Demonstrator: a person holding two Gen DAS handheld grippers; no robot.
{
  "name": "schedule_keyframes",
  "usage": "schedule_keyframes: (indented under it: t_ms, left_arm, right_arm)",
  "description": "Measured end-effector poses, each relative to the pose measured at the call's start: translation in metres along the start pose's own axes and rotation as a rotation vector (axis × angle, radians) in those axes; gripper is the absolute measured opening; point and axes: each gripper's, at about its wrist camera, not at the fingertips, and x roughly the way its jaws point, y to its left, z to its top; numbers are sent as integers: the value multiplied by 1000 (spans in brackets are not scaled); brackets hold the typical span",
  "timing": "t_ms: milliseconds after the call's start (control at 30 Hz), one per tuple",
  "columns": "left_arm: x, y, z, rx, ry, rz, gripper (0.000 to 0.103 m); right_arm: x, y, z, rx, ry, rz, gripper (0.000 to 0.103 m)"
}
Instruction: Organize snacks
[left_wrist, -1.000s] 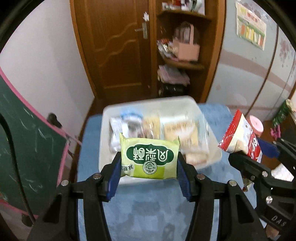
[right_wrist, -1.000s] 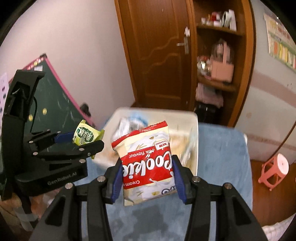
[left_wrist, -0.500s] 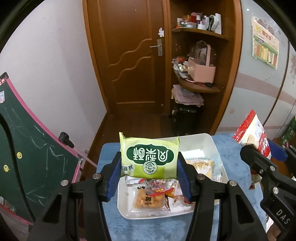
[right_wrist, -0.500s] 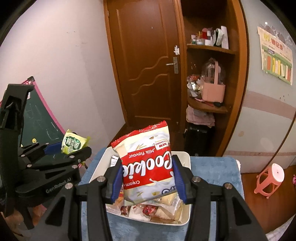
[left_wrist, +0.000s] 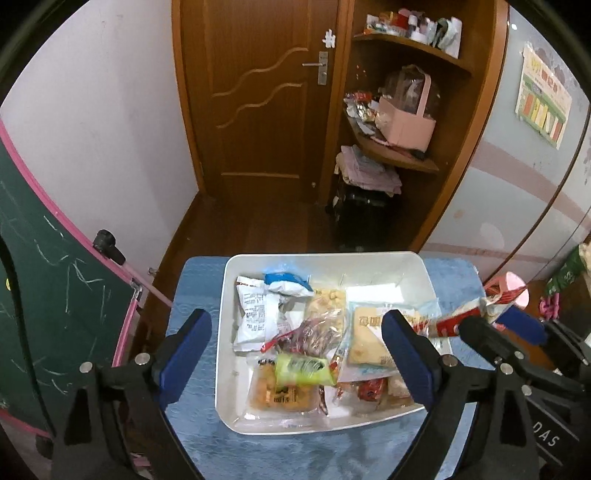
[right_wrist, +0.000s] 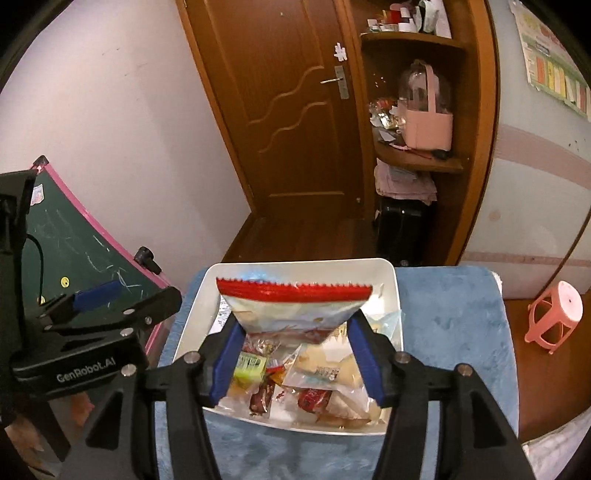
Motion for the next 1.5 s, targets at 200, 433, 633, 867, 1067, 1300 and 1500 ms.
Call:
schedule_keyframes:
  t_ms: [200, 433, 633, 867, 1067, 1300, 1500]
  left_arm:
    - [-1, -11, -6, 58, 18, 20, 96]
    - [-5, -5, -4, 60, 15, 26, 97]
    - [-12, 10, -2, 52, -2, 13, 102]
    - [-21, 31, 1, -7, -1, -17, 102]
    - [-38, 36, 1, -20, -11, -19, 102]
    - [-80, 35, -9, -56, -37, -27, 102]
    - [-129, 13, -36, -48, -63, -26, 102]
  right_arm:
    - [-7, 2, -1, 10, -6, -18, 59]
    - [-2, 4, 2, 23, 1, -40, 60]
    - [8, 7, 0, 51, 29, -31, 68]
    - [6, 17, 6, 60, -10, -95, 94]
    - [-8, 25, 6, 75, 0, -102, 94]
    - [-51, 36, -4, 46, -24, -130, 94]
    - [-106, 36, -31, 15, -35, -140, 94]
